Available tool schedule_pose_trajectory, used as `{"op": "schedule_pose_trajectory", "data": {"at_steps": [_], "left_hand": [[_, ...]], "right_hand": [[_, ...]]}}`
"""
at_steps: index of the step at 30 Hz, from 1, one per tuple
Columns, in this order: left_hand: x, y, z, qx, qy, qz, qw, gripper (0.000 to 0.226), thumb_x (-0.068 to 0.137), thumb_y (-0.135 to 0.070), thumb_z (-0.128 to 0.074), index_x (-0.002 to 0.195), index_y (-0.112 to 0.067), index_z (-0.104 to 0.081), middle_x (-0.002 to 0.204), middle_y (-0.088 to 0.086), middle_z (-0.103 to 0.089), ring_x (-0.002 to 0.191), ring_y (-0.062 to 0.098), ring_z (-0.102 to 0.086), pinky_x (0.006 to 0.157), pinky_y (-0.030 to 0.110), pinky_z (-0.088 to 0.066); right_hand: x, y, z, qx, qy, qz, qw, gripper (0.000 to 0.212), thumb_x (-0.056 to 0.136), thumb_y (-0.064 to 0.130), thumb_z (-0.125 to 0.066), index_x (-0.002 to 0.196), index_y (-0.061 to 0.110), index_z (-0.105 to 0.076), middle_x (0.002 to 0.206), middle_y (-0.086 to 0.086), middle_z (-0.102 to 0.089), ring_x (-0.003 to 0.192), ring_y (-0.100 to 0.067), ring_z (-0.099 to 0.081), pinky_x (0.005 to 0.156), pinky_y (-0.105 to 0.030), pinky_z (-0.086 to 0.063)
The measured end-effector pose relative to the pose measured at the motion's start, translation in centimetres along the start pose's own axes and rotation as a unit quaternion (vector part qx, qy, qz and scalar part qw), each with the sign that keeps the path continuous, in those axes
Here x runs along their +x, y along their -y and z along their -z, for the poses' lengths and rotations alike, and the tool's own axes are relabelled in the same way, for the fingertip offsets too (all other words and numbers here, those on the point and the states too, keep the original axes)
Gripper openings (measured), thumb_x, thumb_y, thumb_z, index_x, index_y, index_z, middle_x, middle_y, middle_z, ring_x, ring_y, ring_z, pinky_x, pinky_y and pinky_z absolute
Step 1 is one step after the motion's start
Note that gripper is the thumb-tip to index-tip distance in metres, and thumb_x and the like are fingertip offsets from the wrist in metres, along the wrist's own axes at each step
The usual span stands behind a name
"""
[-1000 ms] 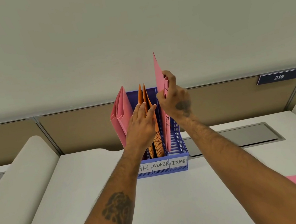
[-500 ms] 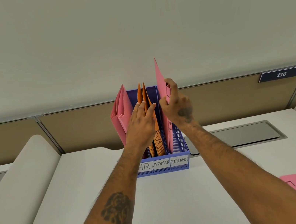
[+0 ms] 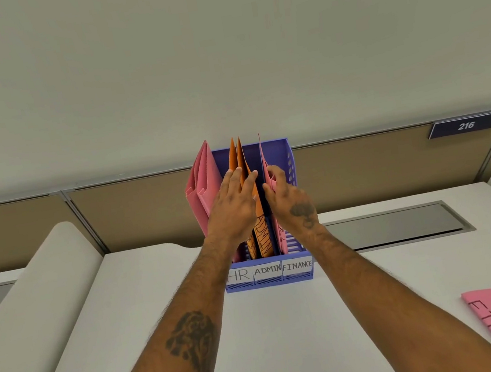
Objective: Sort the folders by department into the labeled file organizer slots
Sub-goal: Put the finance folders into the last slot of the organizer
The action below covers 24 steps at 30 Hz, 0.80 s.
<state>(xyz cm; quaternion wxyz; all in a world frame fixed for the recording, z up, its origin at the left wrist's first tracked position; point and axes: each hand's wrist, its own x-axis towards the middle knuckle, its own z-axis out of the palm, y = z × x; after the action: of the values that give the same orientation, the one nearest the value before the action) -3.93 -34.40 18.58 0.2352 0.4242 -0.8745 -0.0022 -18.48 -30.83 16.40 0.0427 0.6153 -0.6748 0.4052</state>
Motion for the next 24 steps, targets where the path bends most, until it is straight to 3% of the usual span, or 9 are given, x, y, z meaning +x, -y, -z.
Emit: {"op": "schedule_pose_trajectory", "data": {"at_steps": [4, 7, 9, 11, 13, 15, 17, 20, 24], "left_hand": [[-0.1, -0.1, 0.6, 0.005, 0.014, -0.007, 1.000, 0.057, 0.106, -0.034, -0.037, 0.157, -0.020, -0.016, 0.167, 0.009, -0.005, 0.154, 0.025, 0.000, 0.119, 0.038, -0.001], [-0.7, -0.3, 1.3, 0.009, 0.024, 0.004, 1.000, 0.063, 0.105, -0.035, -0.038, 0.158, -0.019, -0.010, 0.167, 0.009, 0.001, 0.154, 0.024, 0.005, 0.120, 0.039, 0.001], [-1.6, -0.5, 1.7, 0.013, 0.013, 0.012, 1.000, 0.067, 0.104, -0.037, -0.041, 0.159, -0.019, -0.007, 0.167, 0.008, 0.005, 0.154, 0.024, 0.009, 0.120, 0.043, 0.003], [-2.8, -0.8, 2.1, 0.032, -0.006, 0.019, 0.999, 0.070, 0.102, -0.041, -0.042, 0.158, -0.020, -0.006, 0.167, 0.008, 0.009, 0.153, 0.025, 0.013, 0.120, 0.047, 0.005], [-4.4, -1.1, 2.2, 0.059, -0.016, 0.021, 0.998, 0.072, 0.102, -0.044, -0.041, 0.159, -0.020, -0.004, 0.166, 0.009, 0.011, 0.153, 0.026, 0.015, 0.122, 0.049, 0.003], [-6.2, -1.2, 2.0, 0.080, -0.016, 0.014, 0.997, 0.074, 0.101, -0.046, -0.039, 0.159, -0.019, -0.002, 0.166, 0.010, 0.012, 0.153, 0.027, 0.014, 0.122, 0.050, 0.000], [-8.1, -1.3, 1.8, 0.093, -0.002, 0.010, 0.996, 0.074, 0.102, -0.048, -0.037, 0.159, -0.018, 0.000, 0.166, 0.009, 0.013, 0.152, 0.028, 0.015, 0.122, 0.052, -0.002], [-10.6, -1.3, 1.2, 0.097, 0.025, 0.015, 0.995, 0.076, 0.101, -0.051, -0.036, 0.159, -0.019, 0.002, 0.166, 0.009, 0.014, 0.152, 0.027, 0.017, 0.123, 0.054, -0.001], [-13.7, -1.2, 0.7, 0.087, 0.047, 0.011, 0.995, 0.079, 0.101, -0.056, -0.031, 0.158, -0.020, 0.011, 0.164, 0.007, 0.024, 0.149, 0.024, 0.025, 0.121, 0.050, 0.008]], "right_hand": [[-0.1, 0.4, 1.0, 0.013, 0.041, -0.025, 0.999, 0.062, 0.100, 0.053, -0.032, 0.151, 0.021, -0.019, 0.128, -0.009, -0.059, 0.089, -0.018, -0.066, 0.064, -0.031, -0.059], [-1.0, 0.6, 2.4, 0.012, 0.061, -0.055, 0.997, 0.077, 0.093, 0.065, -0.022, 0.154, 0.024, -0.001, 0.098, -0.007, -0.064, 0.057, -0.005, -0.054, 0.045, -0.015, -0.040], [-2.0, 0.7, 3.1, -0.002, 0.061, -0.071, 0.996, 0.085, 0.087, 0.071, -0.018, 0.154, 0.025, 0.008, 0.084, -0.005, -0.062, 0.049, -0.002, -0.047, 0.040, -0.014, -0.030], [-3.2, 0.7, 3.9, -0.023, 0.072, -0.085, 0.994, 0.084, 0.088, 0.069, -0.020, 0.152, 0.027, 0.013, 0.092, -0.011, -0.066, 0.051, -0.005, -0.050, 0.040, -0.017, -0.033], [-4.7, 0.8, 4.4, -0.041, 0.088, -0.082, 0.992, 0.082, 0.090, 0.067, -0.022, 0.152, 0.028, 0.014, 0.116, -0.015, -0.065, 0.064, -0.013, -0.061, 0.045, -0.024, -0.046], [-6.5, 0.8, 4.7, -0.035, 0.099, -0.074, 0.992, 0.081, 0.090, 0.067, -0.023, 0.153, 0.029, 0.012, 0.147, -0.012, -0.044, 0.104, -0.024, -0.064, 0.067, -0.036, -0.059], [-8.4, 0.9, 4.9, -0.044, 0.126, -0.065, 0.989, 0.080, 0.090, 0.068, -0.023, 0.153, 0.031, 0.011, 0.160, -0.008, -0.019, 0.139, -0.028, -0.037, 0.092, -0.048, -0.054], [-11.0, 0.5, 5.2, -0.125, 0.161, -0.045, 0.978, 0.082, 0.087, 0.072, -0.017, 0.153, 0.030, 0.011, 0.163, -0.009, -0.002, 0.149, -0.030, -0.006, 0.111, -0.054, -0.035], [-14.4, 0.4, 6.0, -0.197, 0.193, -0.019, 0.961, 0.094, 0.072, 0.083, 0.007, 0.151, 0.031, 0.014, 0.163, -0.011, 0.006, 0.149, -0.031, 0.002, 0.117, -0.056, -0.020]]}}
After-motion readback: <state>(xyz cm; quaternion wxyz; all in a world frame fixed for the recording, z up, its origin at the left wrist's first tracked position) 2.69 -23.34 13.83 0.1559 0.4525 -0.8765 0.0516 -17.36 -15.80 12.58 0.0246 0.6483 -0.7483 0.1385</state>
